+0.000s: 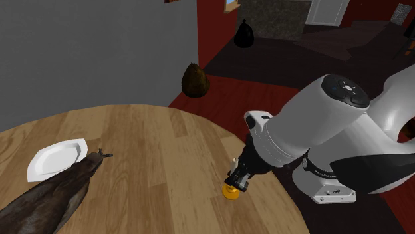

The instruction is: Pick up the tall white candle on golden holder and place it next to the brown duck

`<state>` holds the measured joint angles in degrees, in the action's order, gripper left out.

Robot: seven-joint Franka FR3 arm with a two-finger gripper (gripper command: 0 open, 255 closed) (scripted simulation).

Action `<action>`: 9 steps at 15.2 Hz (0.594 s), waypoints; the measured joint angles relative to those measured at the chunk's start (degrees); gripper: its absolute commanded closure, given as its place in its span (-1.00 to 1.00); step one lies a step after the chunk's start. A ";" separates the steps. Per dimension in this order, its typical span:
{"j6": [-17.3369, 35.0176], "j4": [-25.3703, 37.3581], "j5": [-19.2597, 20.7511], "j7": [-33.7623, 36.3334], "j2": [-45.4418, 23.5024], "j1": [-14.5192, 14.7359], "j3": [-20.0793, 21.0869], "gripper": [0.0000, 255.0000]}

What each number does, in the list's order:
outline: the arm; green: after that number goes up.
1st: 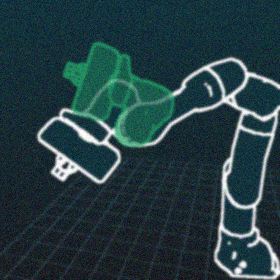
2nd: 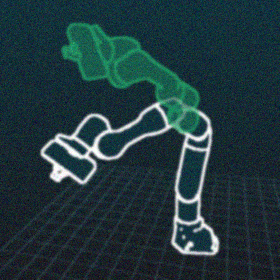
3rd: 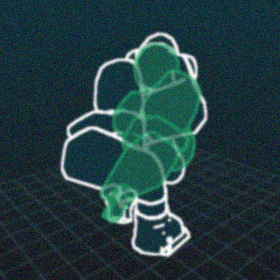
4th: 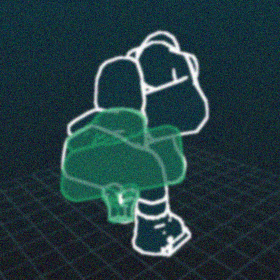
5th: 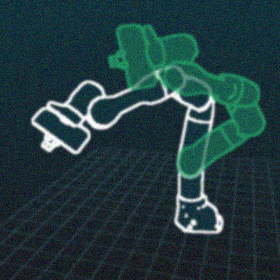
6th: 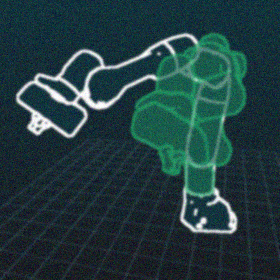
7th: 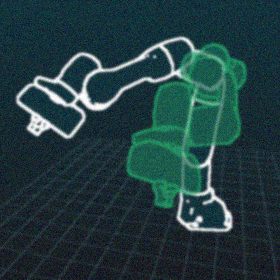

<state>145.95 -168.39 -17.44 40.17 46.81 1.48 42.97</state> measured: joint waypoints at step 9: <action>-9.08 4.17 1.58 -2.08 5.08 0.61 -4.42 1.00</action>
<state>136.87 -164.23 -15.86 38.09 51.89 2.09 38.55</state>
